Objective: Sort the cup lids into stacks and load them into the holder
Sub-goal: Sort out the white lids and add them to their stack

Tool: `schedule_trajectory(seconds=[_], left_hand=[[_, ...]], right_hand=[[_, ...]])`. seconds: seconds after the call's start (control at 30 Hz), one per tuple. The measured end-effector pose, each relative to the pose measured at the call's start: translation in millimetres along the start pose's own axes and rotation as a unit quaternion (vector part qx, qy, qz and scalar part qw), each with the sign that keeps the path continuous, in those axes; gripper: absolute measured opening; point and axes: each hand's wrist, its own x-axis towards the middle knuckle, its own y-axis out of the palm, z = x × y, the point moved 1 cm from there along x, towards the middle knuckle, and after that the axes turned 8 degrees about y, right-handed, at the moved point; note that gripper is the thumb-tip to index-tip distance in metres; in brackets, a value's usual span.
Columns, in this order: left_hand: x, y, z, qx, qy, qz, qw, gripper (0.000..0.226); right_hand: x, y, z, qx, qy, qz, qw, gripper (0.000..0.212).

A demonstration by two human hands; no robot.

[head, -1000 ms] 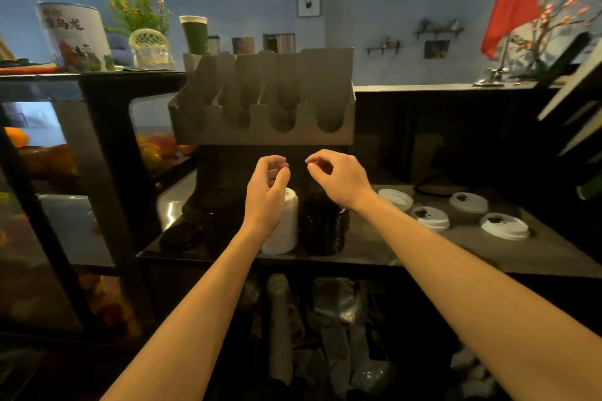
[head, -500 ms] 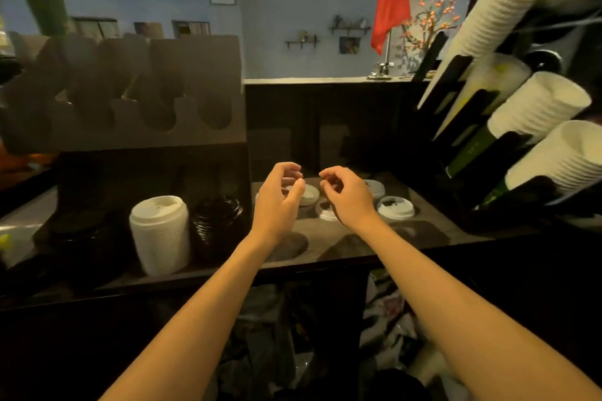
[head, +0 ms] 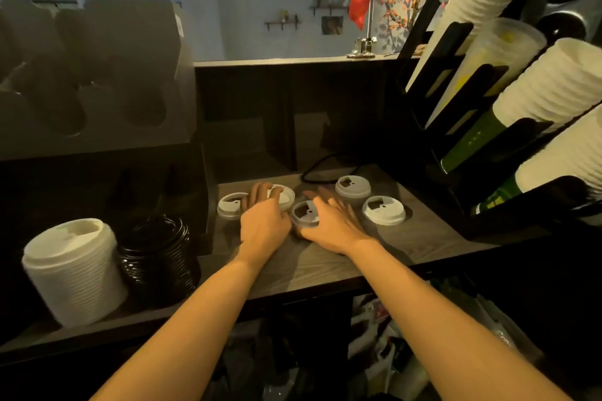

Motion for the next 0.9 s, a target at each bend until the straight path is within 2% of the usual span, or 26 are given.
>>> schedule_trajectory(seconds=[0.13, 0.27, 0.33, 0.4, 0.5, 0.6, 0.67, 0.8, 0.9], left_hand=[[5, 12, 16, 0.005, -0.048, 0.022, 0.999, 0.034], [4, 4, 11, -0.051, -0.05, -0.052, 0.996, 0.026], [2, -1, 7, -0.125, -0.052, -0.08, 0.988, 0.02], [-2, -4, 4, -0.268, -0.06, -0.105, 0.956, 0.015], [-5, -10, 0, -0.455, -0.1, -0.137, 0.874, 0.022], [-5, -8, -1, -0.566, -0.174, -0.078, 0.802, 0.029], [-5, -5, 0, -0.614, -0.191, -0.024, 0.766, 0.036], [-5, -6, 1, -0.653, -0.218, -0.015, 0.725, 0.044], [-5, -9, 3, -0.659, -0.234, 0.011, 0.714, 0.052]], right_hand=[[6, 0, 5, -0.012, -0.001, -0.015, 1.0, 0.073], [8, 0, -1, 0.103, -0.018, -0.059, 0.993, 0.078], [9, 1, -4, 0.143, -0.036, -0.103, 0.984, 0.077], [8, 2, -6, 0.165, -0.065, -0.143, 0.974, 0.075], [3, 2, -7, 0.193, -0.089, -0.17, 0.962, 0.077], [-2, 2, -4, 0.22, -0.119, -0.196, 0.948, 0.083], [-5, 3, 0, 0.216, -0.137, -0.183, 0.949, 0.089], [-4, 11, 4, 0.156, -0.196, -0.153, 0.956, 0.089], [-6, 11, 6, 0.128, -0.229, -0.127, 0.957, 0.086]])
